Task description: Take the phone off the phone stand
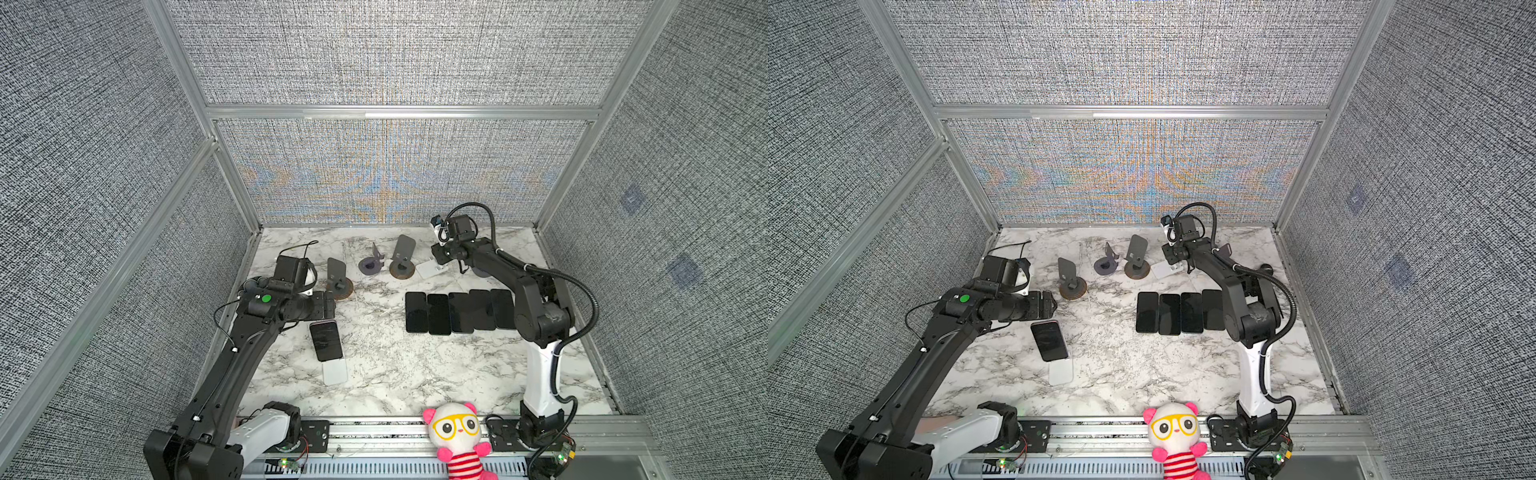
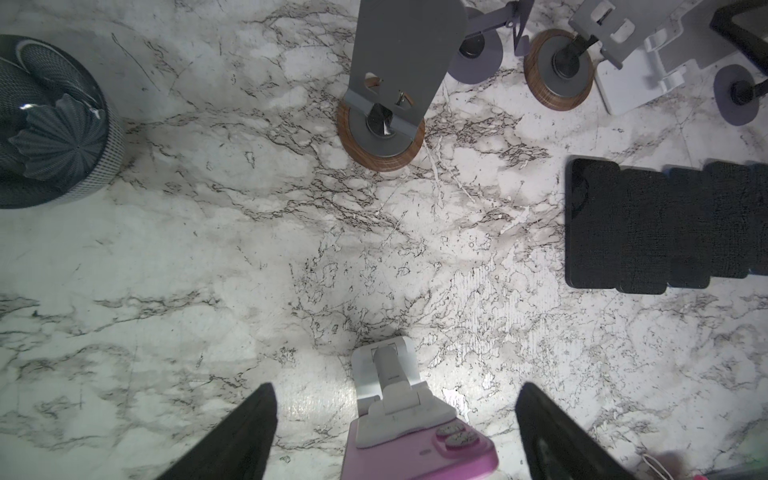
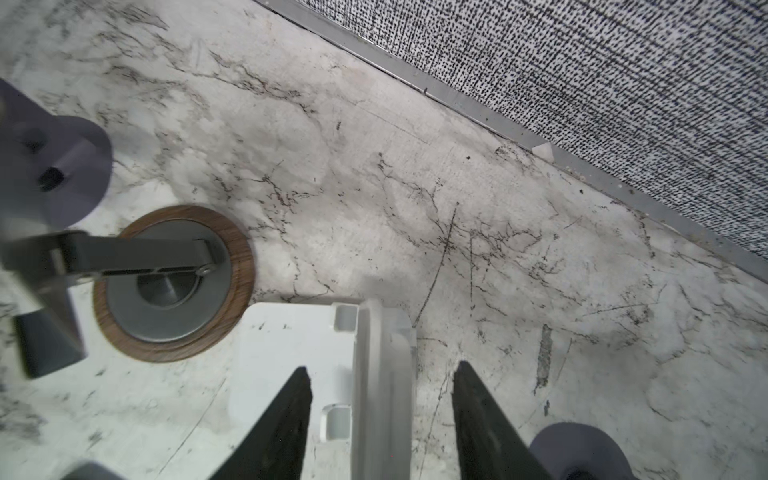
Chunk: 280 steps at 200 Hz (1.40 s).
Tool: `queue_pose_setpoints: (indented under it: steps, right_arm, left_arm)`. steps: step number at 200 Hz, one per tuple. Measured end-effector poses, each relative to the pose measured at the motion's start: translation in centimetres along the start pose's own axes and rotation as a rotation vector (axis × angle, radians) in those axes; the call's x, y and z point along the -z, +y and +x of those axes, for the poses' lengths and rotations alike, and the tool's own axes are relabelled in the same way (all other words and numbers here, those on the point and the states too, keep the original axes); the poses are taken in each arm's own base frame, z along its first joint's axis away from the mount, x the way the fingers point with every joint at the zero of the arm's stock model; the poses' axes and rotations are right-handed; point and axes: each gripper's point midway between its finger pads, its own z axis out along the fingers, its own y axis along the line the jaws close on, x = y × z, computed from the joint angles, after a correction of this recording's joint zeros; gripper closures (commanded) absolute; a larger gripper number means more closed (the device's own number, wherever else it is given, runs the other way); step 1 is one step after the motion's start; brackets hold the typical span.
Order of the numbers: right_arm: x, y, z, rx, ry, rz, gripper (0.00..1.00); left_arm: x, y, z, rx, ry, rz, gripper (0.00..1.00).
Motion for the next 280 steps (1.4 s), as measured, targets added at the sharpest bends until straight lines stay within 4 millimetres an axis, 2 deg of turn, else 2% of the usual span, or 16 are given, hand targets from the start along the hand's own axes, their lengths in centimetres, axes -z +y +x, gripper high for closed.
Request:
queue_pose_setpoints:
  steps: [42, 66, 92, 109, 138, 152, 167, 189, 222, 280]
  right_arm:
    - [5.0, -1.3, -1.4, -0.065, -0.055, -0.026, 0.43]
    - [7.4, -1.0, -1.4, -0.075, -0.07, -0.043, 0.42]
    - [9.2, -0.7, -0.7, -0.09, -0.069, -0.052, 0.42]
    - [10.4, -0.6, -0.1, -0.104, -0.086, -0.045, 0.41]
    - [11.4, -0.7, 0.3, -0.141, -0.116, -0.034, 0.41]
    - [11.9, -0.9, 0.0, -0.151, -0.135, -0.021, 0.4]
    - [12.4, -1.2, -0.2, -0.163, -0.154, -0.009, 0.39]
    - [13.2, -1.6, -0.3, -0.171, -0.173, 0.007, 0.39]
    - [13.9, -2.2, -0.1, -0.184, -0.182, 0.029, 0.39]
    - [14.6, -2.8, -0.4, -0.203, -0.207, 0.046, 0.39]
  left_arm:
    - [0.0, -0.2, 0.1, -0.063, 0.042, 0.004, 0.02]
    - [0.0, -0.3, 0.5, -0.061, 0.069, 0.006, 0.02]
    - [1.9, 0.0, 0.7, -0.006, -0.024, -0.032, 0.02]
    - [2.8, 0.2, 1.6, 0.031, -0.106, -0.037, 0.02]
    - [1.8, 0.5, 3.4, 0.059, -0.115, -0.091, 0.02]
    - [1.2, -0.1, 3.8, 0.045, -0.125, -0.094, 0.02]
    - [1.4, -1.0, 3.6, 0.036, -0.162, -0.076, 0.02]
    - [1.2, -0.6, 3.3, 0.058, -0.199, -0.104, 0.02]
    - [0.1, 0.2, 4.1, 0.082, -0.201, -0.136, 0.02]
    - [-1.7, -0.5, 5.2, 0.072, -0.175, -0.129, 0.02]
